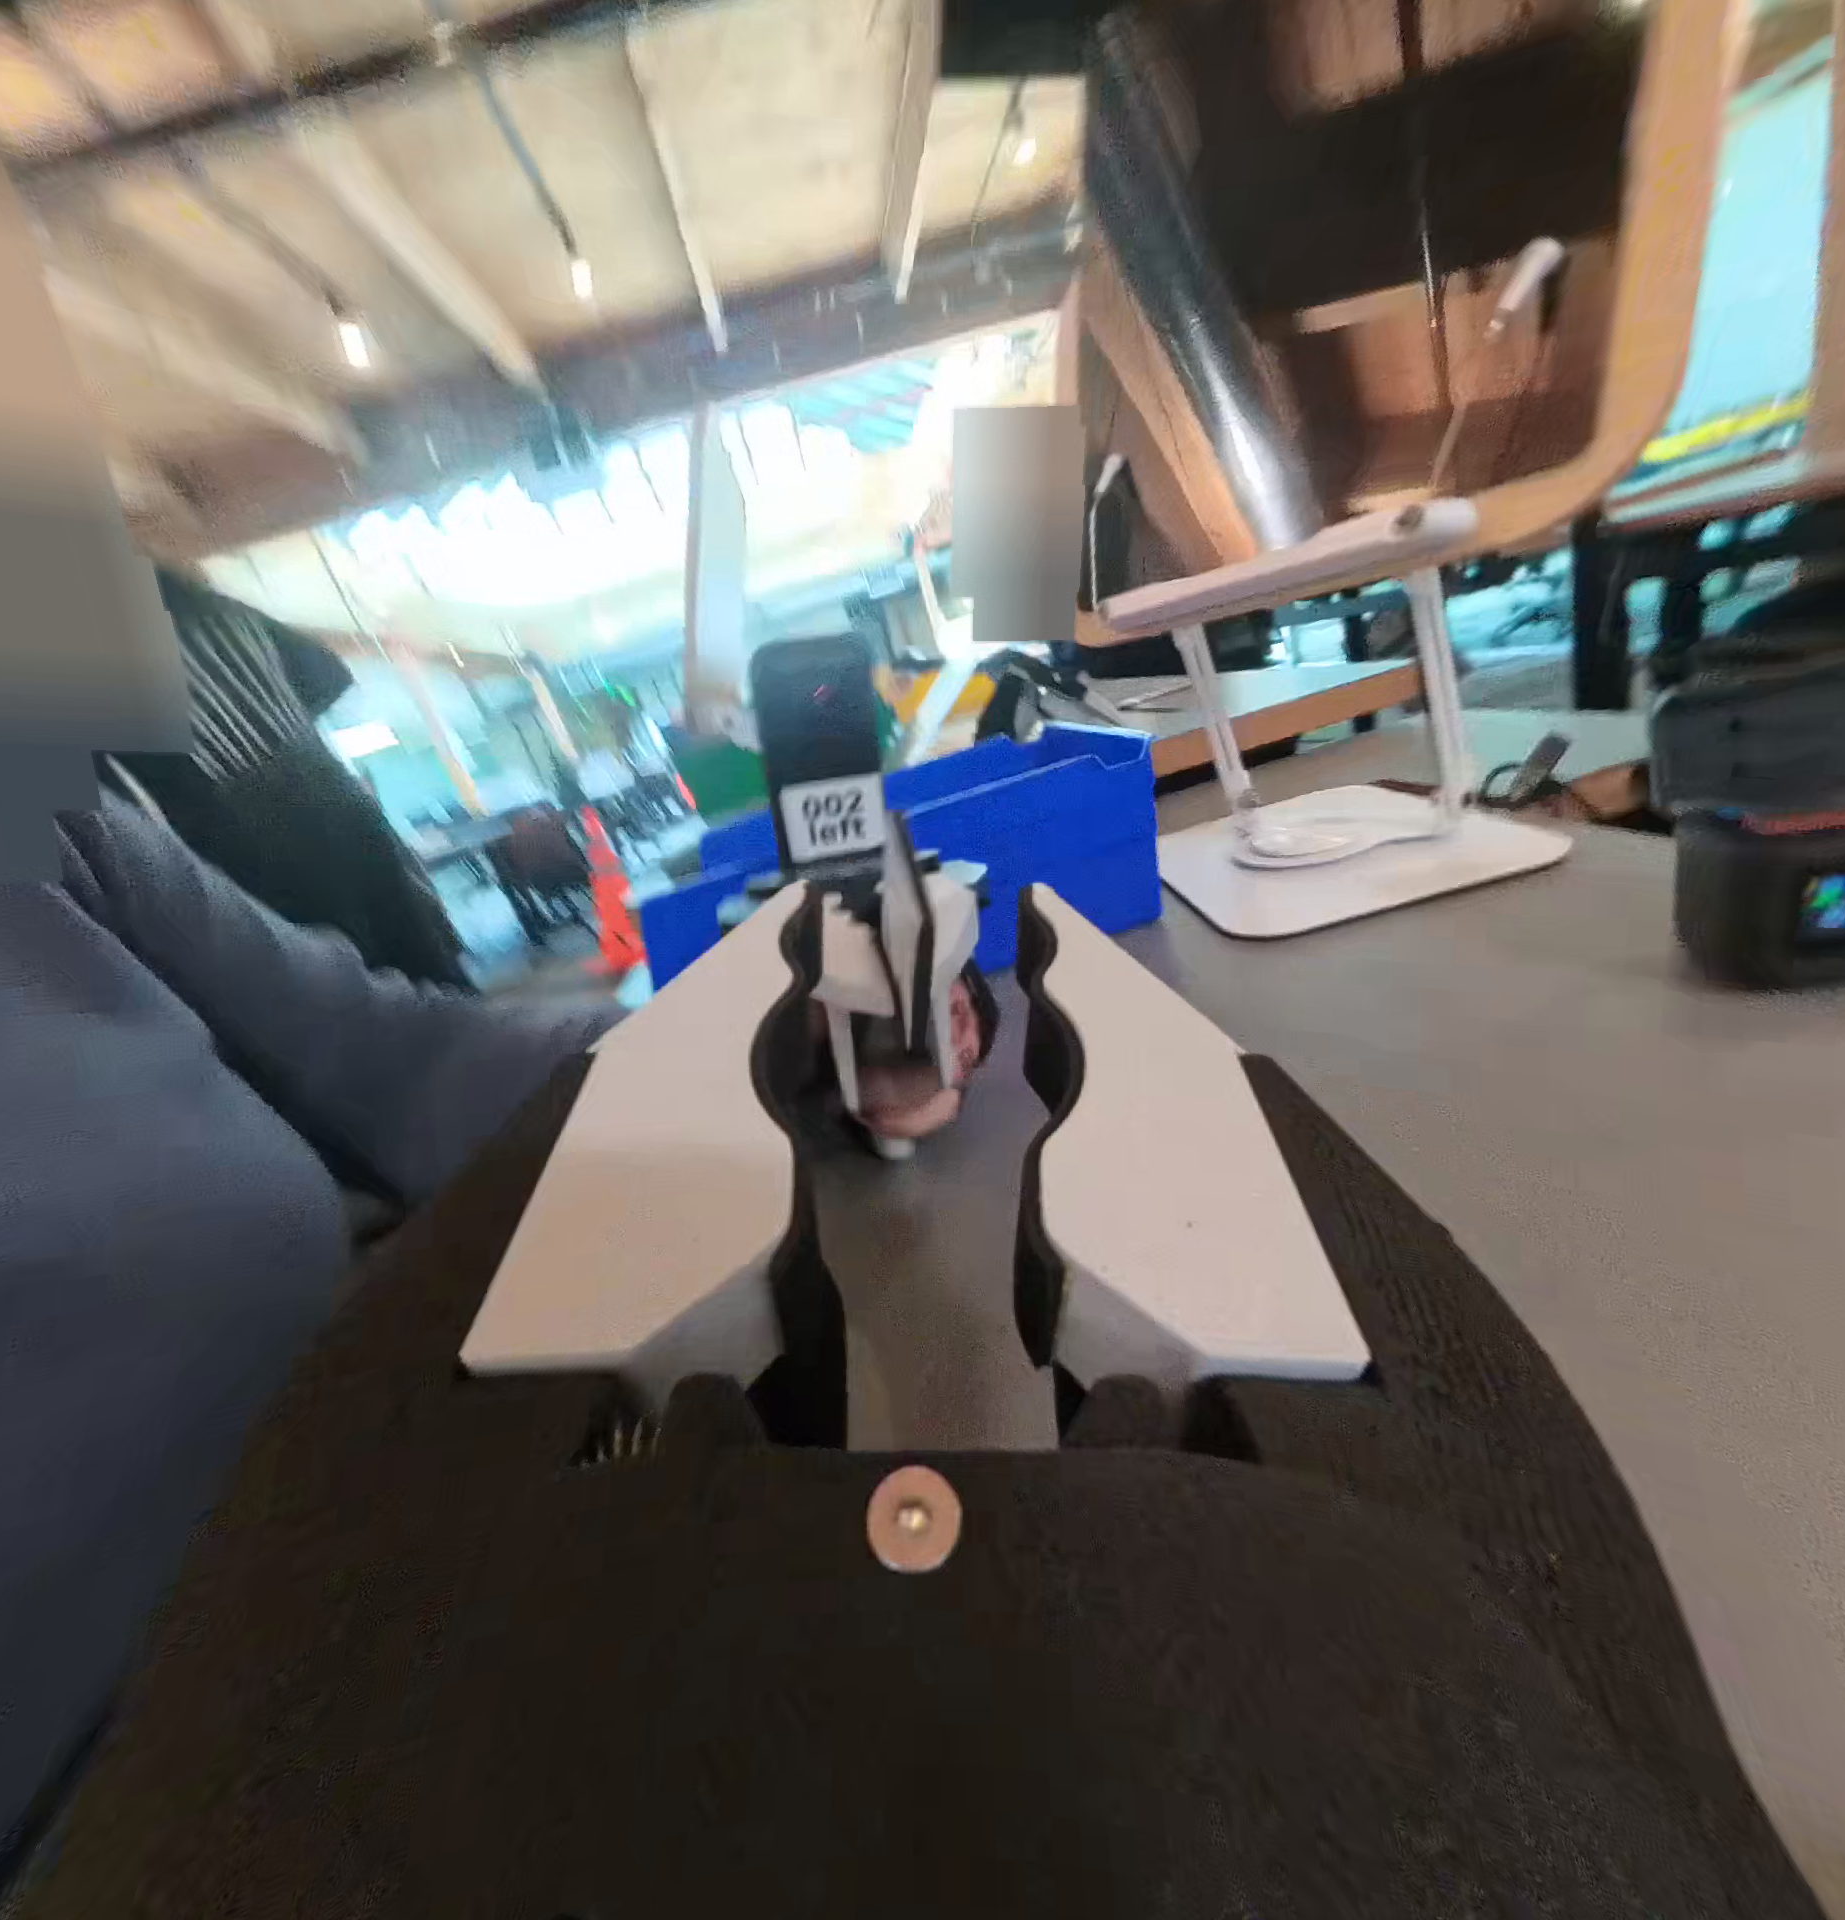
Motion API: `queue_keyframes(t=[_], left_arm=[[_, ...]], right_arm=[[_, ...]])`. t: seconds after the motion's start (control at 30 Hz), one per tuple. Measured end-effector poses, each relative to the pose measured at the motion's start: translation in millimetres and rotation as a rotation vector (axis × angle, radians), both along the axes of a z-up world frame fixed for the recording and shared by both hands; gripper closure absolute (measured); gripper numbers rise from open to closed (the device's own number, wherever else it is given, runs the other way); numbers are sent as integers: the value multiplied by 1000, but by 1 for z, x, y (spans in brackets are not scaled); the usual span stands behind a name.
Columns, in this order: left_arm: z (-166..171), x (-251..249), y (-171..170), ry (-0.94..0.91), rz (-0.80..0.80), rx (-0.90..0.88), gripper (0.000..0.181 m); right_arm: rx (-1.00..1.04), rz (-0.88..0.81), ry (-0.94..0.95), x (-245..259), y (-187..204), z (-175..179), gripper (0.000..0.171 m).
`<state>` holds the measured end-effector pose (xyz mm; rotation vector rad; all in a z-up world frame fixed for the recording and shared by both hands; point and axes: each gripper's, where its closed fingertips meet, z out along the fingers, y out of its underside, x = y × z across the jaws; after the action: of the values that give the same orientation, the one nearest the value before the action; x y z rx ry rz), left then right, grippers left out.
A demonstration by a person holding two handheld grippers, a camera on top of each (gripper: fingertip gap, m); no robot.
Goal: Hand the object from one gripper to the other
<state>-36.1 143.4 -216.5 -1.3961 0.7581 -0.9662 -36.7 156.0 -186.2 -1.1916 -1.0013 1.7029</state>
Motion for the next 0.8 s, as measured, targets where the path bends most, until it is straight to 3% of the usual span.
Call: queue_keyframes(t=[0.07, 0.13, 0.23, 0.3, 0.37, 0.5, 0.53, 0.57, 0.6, 0.7, 0.77, 0.8], left_arm=[[-7, -4, 9, 173, 143, 137, 180], [-13, -21, 26, 436, 399, 322, 180], [-2, -46, 37, 927, 752, 739, 180], [2, -40, 34, 1208, 820, 1031, 180], [-1, -29, 31, 1352, 805, 1192, 181], [1, -18, 26, 1402, 788, 1296, 180], [1, -16, 25, 1397, 784, 1302, 180], [2, -15, 24, 1377, 786, 1298, 180], [3, -14, 24, 1348, 785, 1282, 179], [7, -20, 27, 1078, 811, 1039, 162], [4, -26, 35, 900, 782, 820, 129], [3, -29, 37, 819, 768, 747, 125]], right_arm=[[-100, 1, 7, 4, 12, 1, 133], [-114, -31, -40, 3, 19, -5, 131], [-211, -5, -132, -3, 18, -14, 127], [-352, 45, -148, -7, 16, -15, 125], [-476, 93, -162, -8, 15, -17, 123], [-633, 139, -207, -10, 15, -27, 131], [-638, 146, -197, -10, 15, -26, 140], [-629, 140, -195, -10, 15, -27, 162], [-605, 130, -197, -10, 15, -27, 167], [-490, 74, -193, -6, 16, -15, 170], [-349, -9, -200, 2, 15, 4, 170], [-255, -63, -194, 10, 14, 21, 170]])
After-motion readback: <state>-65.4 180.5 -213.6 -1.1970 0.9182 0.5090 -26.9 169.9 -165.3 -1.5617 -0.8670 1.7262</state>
